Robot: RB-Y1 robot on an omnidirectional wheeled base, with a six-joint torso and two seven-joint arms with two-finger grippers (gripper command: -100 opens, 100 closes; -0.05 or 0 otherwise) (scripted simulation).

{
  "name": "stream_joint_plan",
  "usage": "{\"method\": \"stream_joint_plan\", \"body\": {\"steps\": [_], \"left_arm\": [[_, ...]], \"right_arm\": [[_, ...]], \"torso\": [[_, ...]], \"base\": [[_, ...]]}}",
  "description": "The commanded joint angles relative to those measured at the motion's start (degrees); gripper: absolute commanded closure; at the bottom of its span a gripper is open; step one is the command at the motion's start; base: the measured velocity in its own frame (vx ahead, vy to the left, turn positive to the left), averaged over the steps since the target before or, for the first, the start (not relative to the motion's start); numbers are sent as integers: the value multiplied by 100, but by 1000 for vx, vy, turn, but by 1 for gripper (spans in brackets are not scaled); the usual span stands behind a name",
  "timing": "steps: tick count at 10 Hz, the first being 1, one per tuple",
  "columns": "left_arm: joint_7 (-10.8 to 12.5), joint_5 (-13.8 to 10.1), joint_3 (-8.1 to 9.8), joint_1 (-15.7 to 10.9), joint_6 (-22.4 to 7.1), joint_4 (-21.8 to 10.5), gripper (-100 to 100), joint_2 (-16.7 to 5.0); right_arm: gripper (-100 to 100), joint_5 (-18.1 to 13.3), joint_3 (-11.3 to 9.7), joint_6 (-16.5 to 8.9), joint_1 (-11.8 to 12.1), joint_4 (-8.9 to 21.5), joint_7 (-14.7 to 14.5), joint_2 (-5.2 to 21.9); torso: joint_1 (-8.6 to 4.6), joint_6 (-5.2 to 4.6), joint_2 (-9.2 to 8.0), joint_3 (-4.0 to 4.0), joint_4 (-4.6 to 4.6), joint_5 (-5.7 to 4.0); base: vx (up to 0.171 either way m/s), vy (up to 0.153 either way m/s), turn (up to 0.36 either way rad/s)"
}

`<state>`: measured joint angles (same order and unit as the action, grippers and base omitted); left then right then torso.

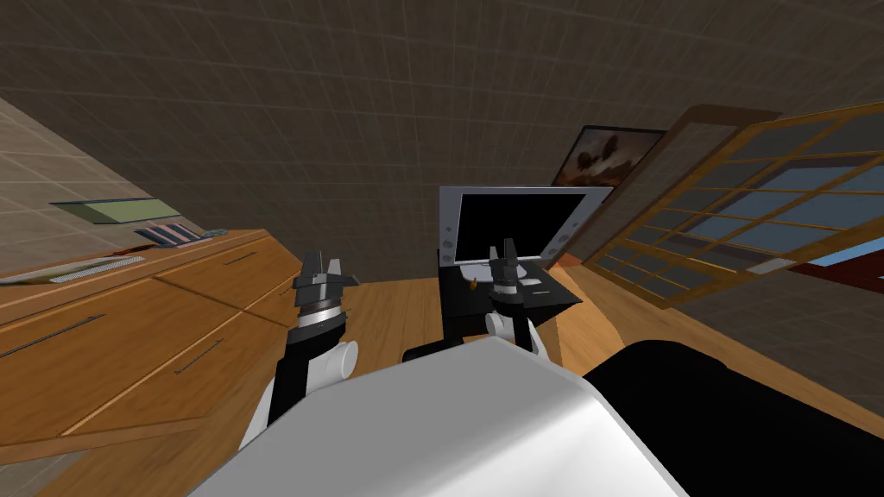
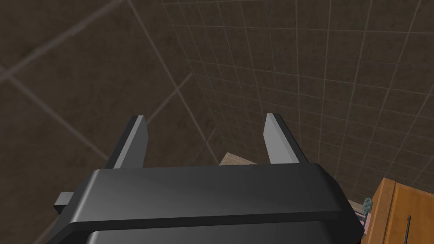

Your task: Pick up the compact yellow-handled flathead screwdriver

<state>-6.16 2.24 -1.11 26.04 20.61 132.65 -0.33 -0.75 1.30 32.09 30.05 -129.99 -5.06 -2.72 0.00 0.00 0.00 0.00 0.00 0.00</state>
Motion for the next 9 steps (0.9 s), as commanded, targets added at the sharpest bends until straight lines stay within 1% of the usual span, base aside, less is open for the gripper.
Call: {"method": "stream_joint_plan", "body": {"steps": [1,3,6,7,9], "left_arm": [[0,0,0,0,0,0,0,0],[0,0,0,-1,0,0,0,0],[0,0,0,-1,0,0,0,-1],[0,0,0,-1,0,-1,0,-1],[0,0,0,-1,0,0,0,0]], "right_arm": [[-100,-126,29,-84,-22,132,87,180],[-100,-322,77,-210,-58,335,204,373],[-100,-780,189,-495,-150,761,436,669],[-100,-780,189,-495,-150,805,436,669],[-100,-1164,289,-738,-240,1178,610,843]], "torso": [[0,0,0,0,0,0],[-19,2,-23,13,-5,-4],[-32,0,-43,25,-9,-7],[-35,1,-41,24,-9,-8],[-17,1,-26,15,-6,-4]], "base": [[-46,-26,93],[-87,-53,135],[-112,-74,149],[-74,-51,59],[-87,-40,175]]}}
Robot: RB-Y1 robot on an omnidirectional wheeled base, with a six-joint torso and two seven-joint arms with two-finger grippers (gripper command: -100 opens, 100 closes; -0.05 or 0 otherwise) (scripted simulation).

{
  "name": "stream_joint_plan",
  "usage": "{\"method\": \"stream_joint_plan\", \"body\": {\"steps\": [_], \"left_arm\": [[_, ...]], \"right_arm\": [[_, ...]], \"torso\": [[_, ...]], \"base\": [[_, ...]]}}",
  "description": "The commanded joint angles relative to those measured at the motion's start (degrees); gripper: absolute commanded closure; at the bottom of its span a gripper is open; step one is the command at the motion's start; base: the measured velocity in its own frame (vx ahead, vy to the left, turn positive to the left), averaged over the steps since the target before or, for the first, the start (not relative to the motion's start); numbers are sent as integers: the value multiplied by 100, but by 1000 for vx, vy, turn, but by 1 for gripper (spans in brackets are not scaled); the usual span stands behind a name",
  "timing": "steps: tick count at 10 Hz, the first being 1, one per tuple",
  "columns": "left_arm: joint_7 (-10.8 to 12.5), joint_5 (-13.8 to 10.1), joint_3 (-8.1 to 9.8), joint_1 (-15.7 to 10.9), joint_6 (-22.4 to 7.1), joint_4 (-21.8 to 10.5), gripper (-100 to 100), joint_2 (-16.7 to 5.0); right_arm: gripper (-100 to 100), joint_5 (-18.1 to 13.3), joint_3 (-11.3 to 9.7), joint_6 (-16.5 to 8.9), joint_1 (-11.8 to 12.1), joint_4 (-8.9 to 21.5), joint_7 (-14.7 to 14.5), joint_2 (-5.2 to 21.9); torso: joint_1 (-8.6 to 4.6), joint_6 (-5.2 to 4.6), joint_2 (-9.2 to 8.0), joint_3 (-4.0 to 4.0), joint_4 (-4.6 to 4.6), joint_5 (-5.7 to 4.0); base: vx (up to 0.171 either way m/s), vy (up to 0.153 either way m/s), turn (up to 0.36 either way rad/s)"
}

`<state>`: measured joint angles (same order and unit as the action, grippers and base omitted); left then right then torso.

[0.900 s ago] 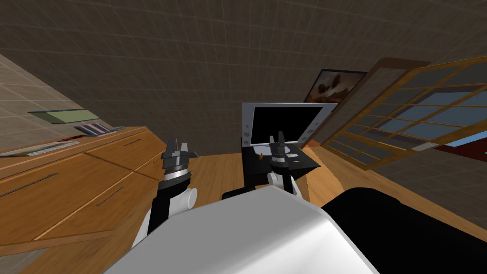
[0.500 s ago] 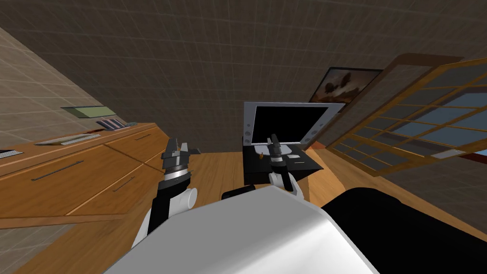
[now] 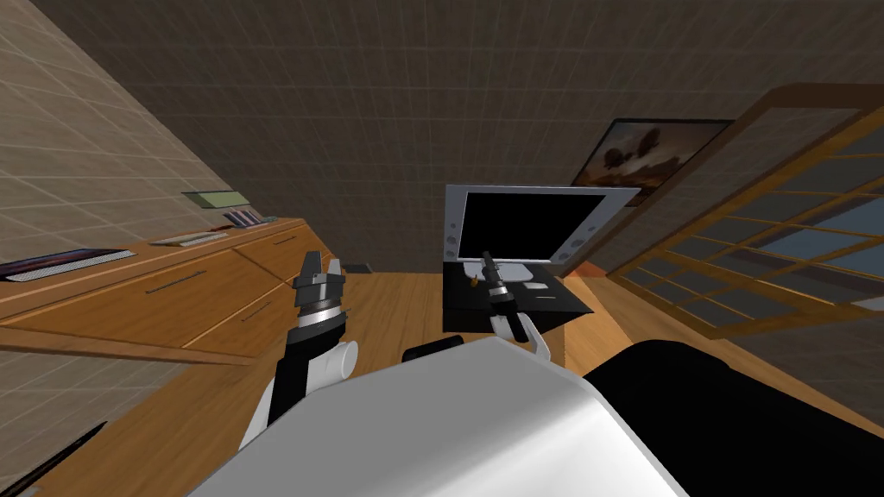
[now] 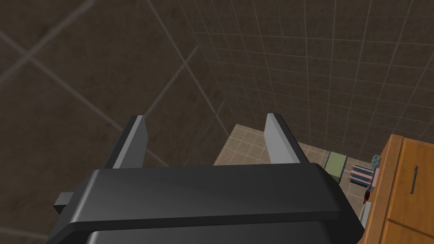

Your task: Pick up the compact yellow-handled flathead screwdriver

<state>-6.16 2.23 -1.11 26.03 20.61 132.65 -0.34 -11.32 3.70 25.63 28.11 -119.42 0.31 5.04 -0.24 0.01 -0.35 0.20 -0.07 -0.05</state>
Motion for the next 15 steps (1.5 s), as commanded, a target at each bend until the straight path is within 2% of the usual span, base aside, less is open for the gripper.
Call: {"method": "stream_joint_plan", "body": {"steps": [1,3,4,6,7,8,9,10,11,12,13,14,15], "left_arm": [[0,0,0,0,0,0,0,0],[0,0,0,1,0,0,0,0],[0,0,0,0,0,0,0,0],[0,0,0,1,0,0,0,0],[0,0,0,0,0,0,0,0],[0,0,1,1,0,0,0,0],[0,0,0,1,0,0,0,0],[0,0,1,2,0,0,0,0],[0,0,0,1,0,0,0,0],[0,0,1,2,0,0,0,0],[0,0,0,1,0,0,0,0],[0,0,1,2,0,0,0,0],[0,0,0,1,0,0,0,0]], "right_arm": [[-100,-134,49,-92,-46,164,72,67],[-100,-558,166,-372,-157,594,252,218],[-100,-621,166,-372,-157,655,252,218],[-100,-1028,300,-682,-287,1063,431,346],[-100,-1176,300,-682,-287,1212,431,346],[-100,-1358,372,-847,-359,1460,519,399],[-100,-1477,372,-847,-359,1510,519,399],[-100,-1675,446,-1017,-435,1755,605,445],[-100,-1792,446,-1017,-435,1820,605,445],[-100,-1991,523,-1191,-516,2059,690,483],[-100,-2119,523,-1191,-516,2137,690,483],[-100,-2319,601,-1369,-601,2378,773,514],[-100,-2457,601,-1369,-601,2461,773,514]], "torso": [[0,0,0,0,0,0],[0,-1,13,-7,2,-1],[-1,2,11,-6,2,0],[-3,0,15,-8,3,-1],[-10,-1,7,-3,1,-2],[-8,-3,11,-5,1,-3],[-3,-1,16,-8,3,-1],[0,-3,21,-11,3,0],[0,-1,18,-9,3,0],[1,-4,22,-11,3,0],[1,-1,18,-10,3,0],[0,-4,23,-12,4,-1],[0,-1,22,-12,4,0]], "base": [[-70,-54,64],[-70,-49,182],[-55,-51,105],[-82,-62,206],[-74,-63,98],[-57,-47,158],[-51,-38,106],[-65,-42,195],[-54,-37,83],[-62,-38,208],[-52,-40,98],[-55,-38,190],[-46,-35,108]]}}
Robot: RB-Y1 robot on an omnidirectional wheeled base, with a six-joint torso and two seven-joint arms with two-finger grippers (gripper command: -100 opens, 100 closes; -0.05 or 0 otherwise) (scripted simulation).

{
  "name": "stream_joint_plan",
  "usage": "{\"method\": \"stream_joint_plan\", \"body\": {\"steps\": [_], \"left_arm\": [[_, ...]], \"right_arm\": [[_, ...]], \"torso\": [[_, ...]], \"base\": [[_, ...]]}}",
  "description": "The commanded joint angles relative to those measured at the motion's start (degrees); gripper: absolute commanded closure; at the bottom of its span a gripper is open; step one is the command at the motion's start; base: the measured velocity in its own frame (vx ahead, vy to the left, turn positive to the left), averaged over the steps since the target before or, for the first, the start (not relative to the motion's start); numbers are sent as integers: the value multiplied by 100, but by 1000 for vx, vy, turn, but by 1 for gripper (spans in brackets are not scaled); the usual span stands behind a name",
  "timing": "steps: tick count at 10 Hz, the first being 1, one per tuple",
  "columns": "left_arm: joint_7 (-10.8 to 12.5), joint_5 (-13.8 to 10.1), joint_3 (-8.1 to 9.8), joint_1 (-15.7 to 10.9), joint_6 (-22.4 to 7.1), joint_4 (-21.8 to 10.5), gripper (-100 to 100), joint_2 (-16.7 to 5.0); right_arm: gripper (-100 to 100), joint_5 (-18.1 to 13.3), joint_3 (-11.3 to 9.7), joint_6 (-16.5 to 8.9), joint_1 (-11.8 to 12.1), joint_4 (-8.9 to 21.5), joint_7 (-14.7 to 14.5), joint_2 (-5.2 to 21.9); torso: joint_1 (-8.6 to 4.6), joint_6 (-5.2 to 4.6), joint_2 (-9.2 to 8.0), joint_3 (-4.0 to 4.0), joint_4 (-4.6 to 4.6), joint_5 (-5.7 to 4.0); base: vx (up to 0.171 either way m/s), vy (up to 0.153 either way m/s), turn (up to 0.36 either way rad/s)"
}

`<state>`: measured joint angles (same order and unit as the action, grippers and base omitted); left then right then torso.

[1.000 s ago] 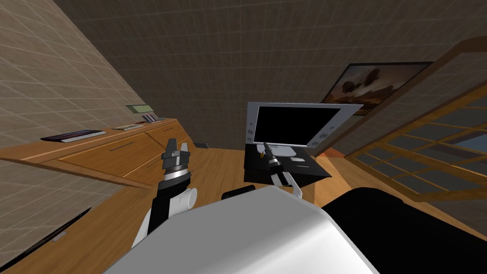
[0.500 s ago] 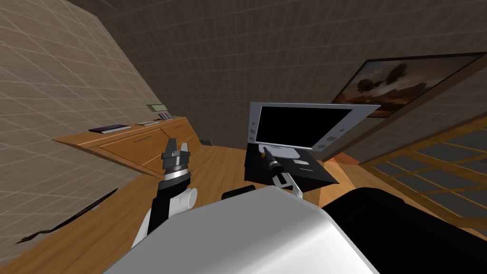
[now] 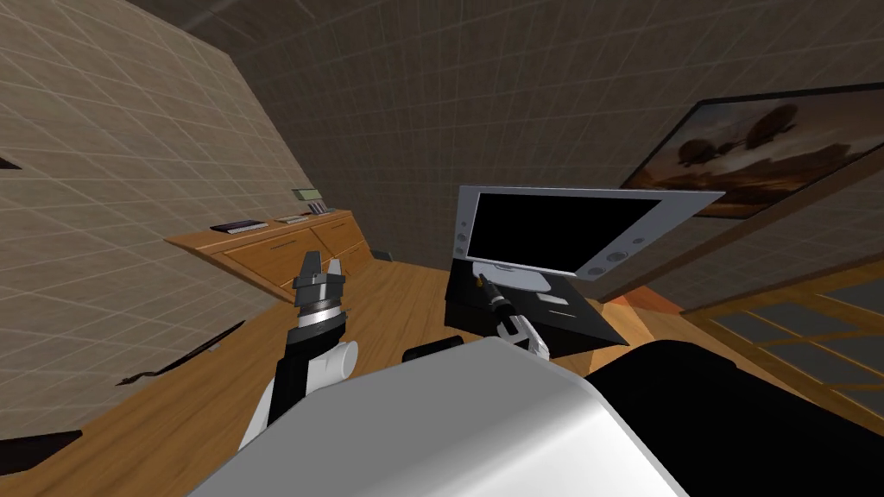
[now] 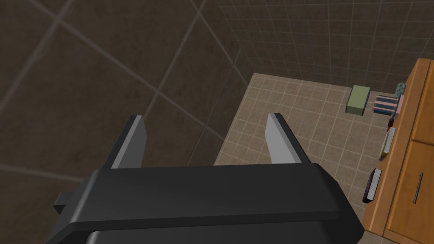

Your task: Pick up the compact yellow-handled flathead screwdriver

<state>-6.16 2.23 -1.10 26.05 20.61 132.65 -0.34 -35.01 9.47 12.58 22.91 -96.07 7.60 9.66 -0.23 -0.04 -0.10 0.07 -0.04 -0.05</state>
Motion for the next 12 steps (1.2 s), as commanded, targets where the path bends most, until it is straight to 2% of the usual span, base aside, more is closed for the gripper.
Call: {"method": "stream_joint_plan", "body": {"steps": [1,2,3,4,5,6,7,8,9,10,12], "left_arm": [[0,0,0,0,0,0,0,0],[0,0,0,-1,0,0,0,0],[0,0,0,0,0,0,0,0],[0,0,0,1,0,0,0,0],[0,0,-1,-1,0,0,0,0],[0,0,0,0,0,0,0,0],[0,0,0,0,0,0,0,0],[0,0,0,0,0,0,0,0],[0,0,0,0,0,0,0,0],[0,0,0,0,0,0,0,0],[0,0,0,1,0,0,0,0]], "right_arm": [[-100,-286,104,-243,-170,286,125,79],[-100,-433,104,-243,-170,412,125,79],[-100,-433,104,-243,-170,456,125,79],[-100,-687,185,-425,-262,642,204,100],[-100,-785,185,-425,-262,787,204,100],[-100,-1009,267,-607,-356,980,281,117],[-100,-1142,267,-607,-356,1120,281,117],[-100,-1331,349,-788,-451,1327,354,131],[-100,-1503,349,-788,-451,1451,354,131],[-100,-1684,431,-969,-548,1655,424,143],[-100,-1864,431,-969,-548,1727,424,143]], "torso": [[0,0,0,0,0,0],[-2,4,-3,1,-1,0],[-1,0,0,0,0,0],[7,-1,9,-5,2,1],[7,4,8,-5,2,1],[4,-1,7,-4,2,1],[1,3,2,-1,0,0],[1,-2,3,-2,1,0],[2,2,3,-2,1,0],[2,-1,3,-2,1,1],[2,-2,7,-4,1,1]], "base": [[-63,-38,205],[-50,-34,110],[-16,-13,-16],[-34,-16,221],[-37,-27,128],[-54,-31,194],[-46,-30,101],[-47,-28,197],[-43,-24,124],[-48,-22,228],[-24,-20,42]]}}
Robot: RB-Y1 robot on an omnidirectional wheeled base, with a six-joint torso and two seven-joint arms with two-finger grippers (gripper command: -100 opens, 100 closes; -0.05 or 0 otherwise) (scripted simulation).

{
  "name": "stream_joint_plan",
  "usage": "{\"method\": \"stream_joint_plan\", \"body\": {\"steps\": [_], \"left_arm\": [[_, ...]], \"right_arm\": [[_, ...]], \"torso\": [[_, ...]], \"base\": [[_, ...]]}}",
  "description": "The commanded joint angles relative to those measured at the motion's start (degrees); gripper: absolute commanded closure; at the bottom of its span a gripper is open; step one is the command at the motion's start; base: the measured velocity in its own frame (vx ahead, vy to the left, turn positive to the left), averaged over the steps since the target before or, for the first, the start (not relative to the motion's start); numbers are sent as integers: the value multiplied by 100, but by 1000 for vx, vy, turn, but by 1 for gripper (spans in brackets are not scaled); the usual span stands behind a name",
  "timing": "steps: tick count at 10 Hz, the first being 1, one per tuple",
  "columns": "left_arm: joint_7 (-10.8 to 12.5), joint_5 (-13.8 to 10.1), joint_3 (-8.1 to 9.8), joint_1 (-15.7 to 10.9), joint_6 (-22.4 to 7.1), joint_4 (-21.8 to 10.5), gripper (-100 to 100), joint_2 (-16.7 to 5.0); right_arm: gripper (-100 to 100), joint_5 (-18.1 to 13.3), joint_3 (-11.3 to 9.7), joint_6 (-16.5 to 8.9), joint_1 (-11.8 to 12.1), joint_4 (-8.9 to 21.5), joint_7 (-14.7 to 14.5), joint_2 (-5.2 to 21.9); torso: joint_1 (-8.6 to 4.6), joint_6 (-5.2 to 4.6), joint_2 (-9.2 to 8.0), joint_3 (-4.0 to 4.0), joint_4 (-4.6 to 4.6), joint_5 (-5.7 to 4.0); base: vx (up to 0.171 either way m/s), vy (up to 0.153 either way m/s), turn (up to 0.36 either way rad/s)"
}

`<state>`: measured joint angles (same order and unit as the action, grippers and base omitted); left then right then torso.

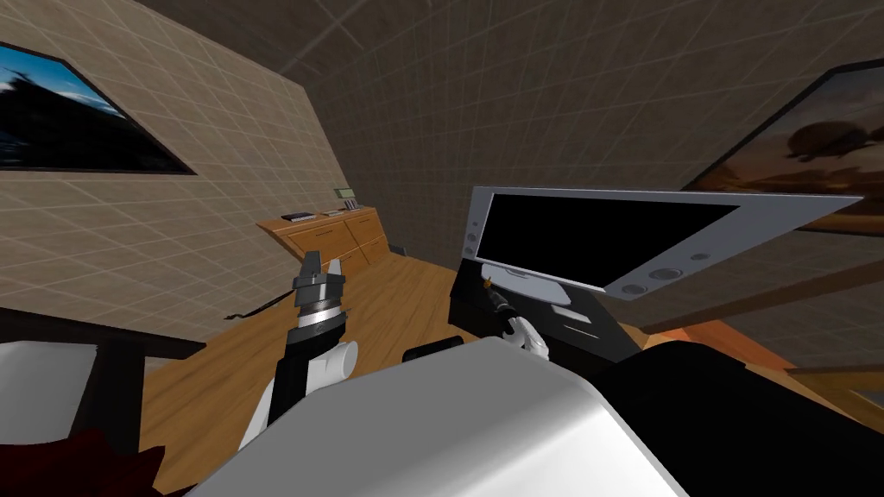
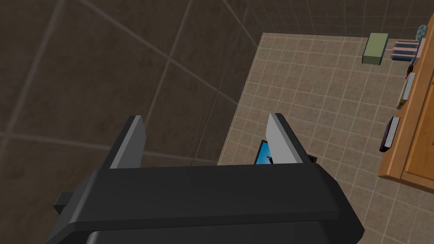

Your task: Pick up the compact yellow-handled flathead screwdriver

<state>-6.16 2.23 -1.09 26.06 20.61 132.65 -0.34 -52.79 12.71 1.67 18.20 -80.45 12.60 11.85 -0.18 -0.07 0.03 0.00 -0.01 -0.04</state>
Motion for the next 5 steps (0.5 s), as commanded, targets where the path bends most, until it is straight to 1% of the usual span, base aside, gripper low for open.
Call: {"method": "stream_joint_plan", "body": {"steps": [1,2,3,4,5], "left_arm": [[0,0,0,0,0,0,0,0],[0,0,0,0,0,0,0,0],[0,0,-1,-1,0,0,0,0],[0,0,0,0,0,0,0,0],[0,0,-1,-1,0,0,0,0]], "right_arm": [[-100,-86,108,122,-77,217,-76,-76],[-100,-357,190,-56,-173,437,-10,-65],[-100,-445,190,-56,-173,540,-10,-65],[-100,-637,273,-230,-269,683,52,-56],[-100,-801,273,-230,-269,837,52,-56]], "torso": [[0,0,0,0,0,0],[4,1,5,-3,1,1],[1,6,2,-1,0,1],[-3,1,0,0,0,0],[-5,5,-6,3,-2,0]], "base": [[-3,-3,-18],[-24,-13,229],[-28,-26,113],[-45,-29,222],[-38,-25,131]]}}
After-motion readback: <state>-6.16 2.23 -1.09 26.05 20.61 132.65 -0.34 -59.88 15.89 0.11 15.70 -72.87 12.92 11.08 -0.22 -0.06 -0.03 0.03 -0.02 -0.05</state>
